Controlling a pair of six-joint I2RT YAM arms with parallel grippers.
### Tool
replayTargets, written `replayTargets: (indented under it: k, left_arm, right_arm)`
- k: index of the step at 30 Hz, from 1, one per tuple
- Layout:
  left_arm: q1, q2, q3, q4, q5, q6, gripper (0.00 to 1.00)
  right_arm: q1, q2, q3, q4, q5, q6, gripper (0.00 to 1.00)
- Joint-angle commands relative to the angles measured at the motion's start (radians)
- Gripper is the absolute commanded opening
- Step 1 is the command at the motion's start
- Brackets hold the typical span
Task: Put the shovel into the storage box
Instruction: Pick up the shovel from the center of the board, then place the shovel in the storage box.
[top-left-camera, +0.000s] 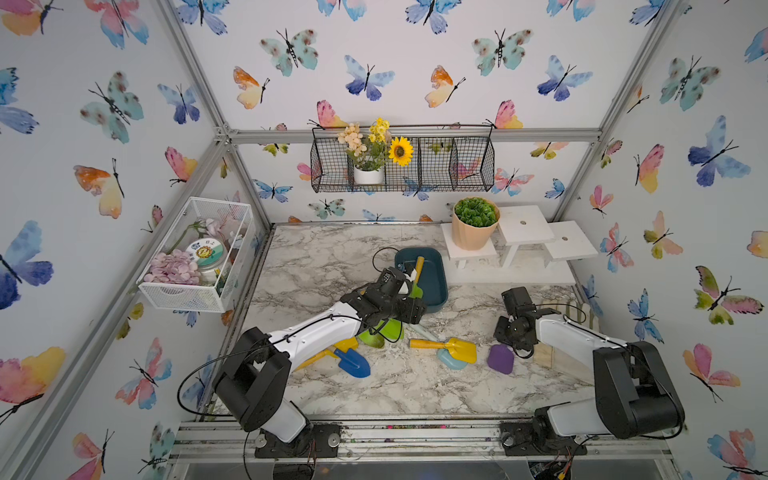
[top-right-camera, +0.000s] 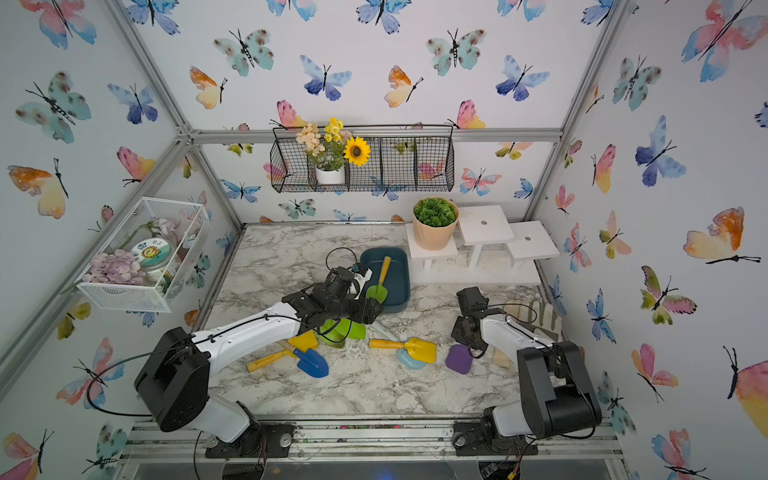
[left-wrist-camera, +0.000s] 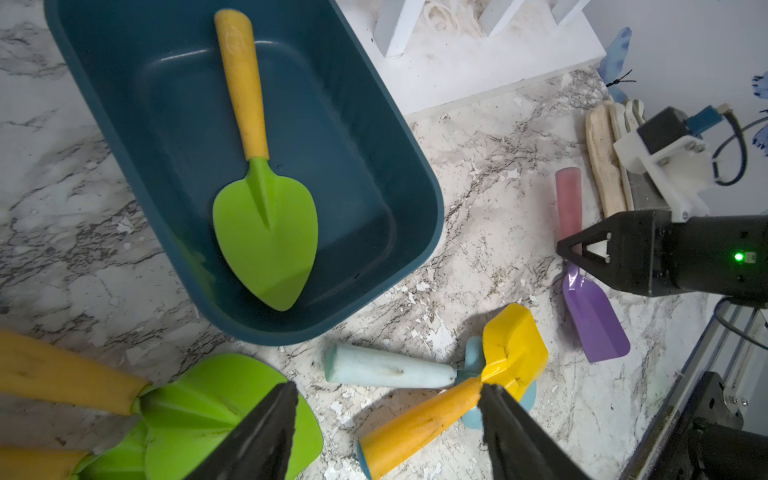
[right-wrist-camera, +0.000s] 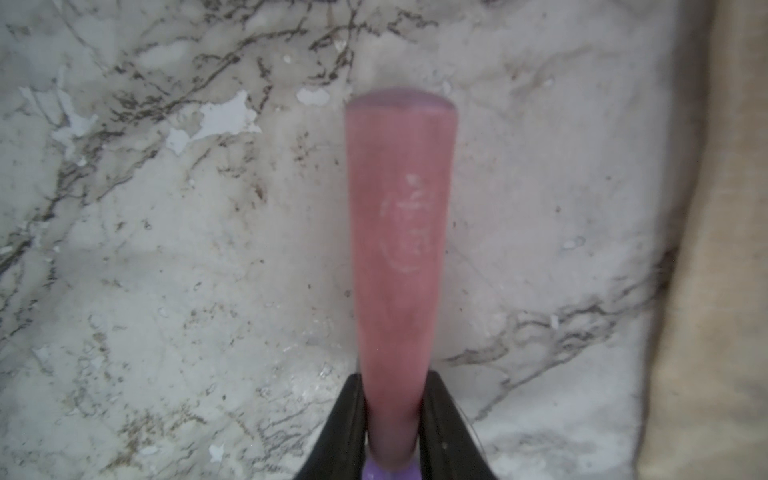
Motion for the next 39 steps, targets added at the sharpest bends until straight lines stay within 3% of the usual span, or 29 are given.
replayTargets:
  k: [1,7,15,21,30,39]
  left_arm:
    - [0.019,-0.028,-0.003,0.016,-0.005,-0.015,0.75]
    - [0.040,-0.042,0.012,0.014,0.014,-0.022,0.75]
    - [0.115,-0.083,0.010,0.051,0.113,-0.066,0.75]
    - [0.140,-0.106,0.006,0.057,0.165,-0.066,0.74]
    - [0.148,-0.137,-0.051,0.220,0.313,-0.168,0.77]
    - [0.148,-0.136,-0.068,0.313,0.409,-0.230,0.80]
  right_arm:
    - [-0.003,0.003,0.032,-0.032,-0.027,-0.029,0.20]
    - [-0.003,-0.056,0.125,-0.090,-0.009,-0.077,0.17]
    - [0.015,-0.153,0.193,-0.036,-0.200,-0.160,0.17]
    - [0.108,-0.192,0.213,0.042,-0.325,-0.195,0.17]
    - [0.297,-0.176,0.232,0.221,-0.430,-0.199,0.18]
    - [0.362,-0.120,0.268,0.358,-0.492,-0.187,0.18]
